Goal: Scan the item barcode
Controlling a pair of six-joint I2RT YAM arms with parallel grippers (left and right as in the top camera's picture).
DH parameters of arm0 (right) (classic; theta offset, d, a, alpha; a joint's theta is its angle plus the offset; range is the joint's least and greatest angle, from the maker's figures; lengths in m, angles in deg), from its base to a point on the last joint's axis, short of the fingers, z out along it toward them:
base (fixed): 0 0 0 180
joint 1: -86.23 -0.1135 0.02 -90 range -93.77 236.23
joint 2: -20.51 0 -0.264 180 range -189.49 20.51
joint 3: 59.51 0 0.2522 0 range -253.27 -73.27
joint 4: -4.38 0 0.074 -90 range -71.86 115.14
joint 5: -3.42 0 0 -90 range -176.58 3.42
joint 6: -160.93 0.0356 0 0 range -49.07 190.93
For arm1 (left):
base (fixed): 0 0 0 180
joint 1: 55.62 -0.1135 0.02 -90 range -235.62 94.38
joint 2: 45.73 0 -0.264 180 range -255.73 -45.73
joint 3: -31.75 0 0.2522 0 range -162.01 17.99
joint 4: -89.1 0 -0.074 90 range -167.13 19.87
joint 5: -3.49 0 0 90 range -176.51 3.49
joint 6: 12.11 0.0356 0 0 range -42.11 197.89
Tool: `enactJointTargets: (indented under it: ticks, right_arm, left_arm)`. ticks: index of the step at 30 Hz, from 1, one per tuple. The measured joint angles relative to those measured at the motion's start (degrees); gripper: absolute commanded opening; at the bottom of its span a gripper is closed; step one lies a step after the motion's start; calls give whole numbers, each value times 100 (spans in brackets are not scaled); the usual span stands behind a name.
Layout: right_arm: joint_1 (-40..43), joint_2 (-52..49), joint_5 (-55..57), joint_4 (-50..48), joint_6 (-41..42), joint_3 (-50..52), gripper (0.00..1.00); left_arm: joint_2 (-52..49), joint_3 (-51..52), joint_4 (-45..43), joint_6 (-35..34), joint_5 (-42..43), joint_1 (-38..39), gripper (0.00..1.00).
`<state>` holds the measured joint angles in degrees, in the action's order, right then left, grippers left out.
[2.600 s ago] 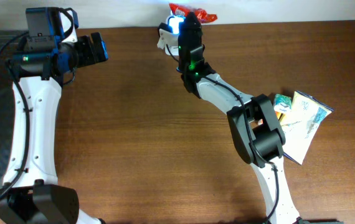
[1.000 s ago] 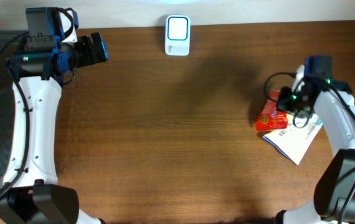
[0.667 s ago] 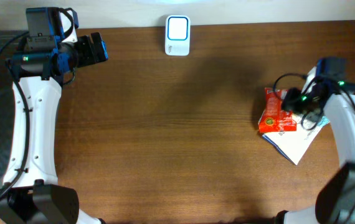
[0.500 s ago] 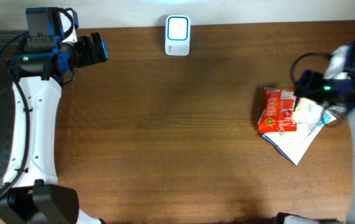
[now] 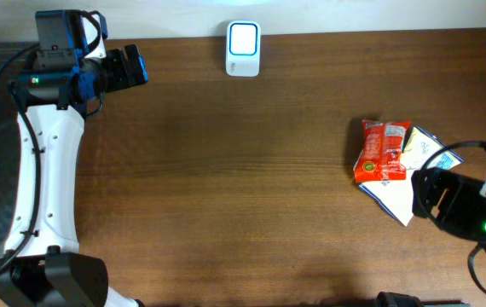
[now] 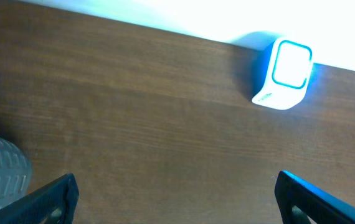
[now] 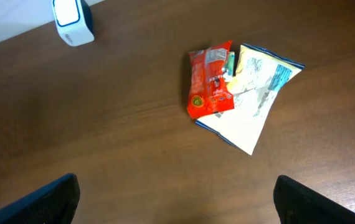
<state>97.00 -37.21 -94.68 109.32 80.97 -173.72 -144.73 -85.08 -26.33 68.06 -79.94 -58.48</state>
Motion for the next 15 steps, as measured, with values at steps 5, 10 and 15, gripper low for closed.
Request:
enactJointTargets:
  ticks: [5,10,15]
  right_arm:
    - [0,50,42,127,-4,4,99]
    - [-35,61,50,-127,-302,68,99]
    - [-55,640,74,-1725,-737,1303,99]
  left_arm:
    - [0,0,0,0,0,0,99]
    - [0,0,0,0,0,0,99]
    - [0,0,2,0,2,0,99]
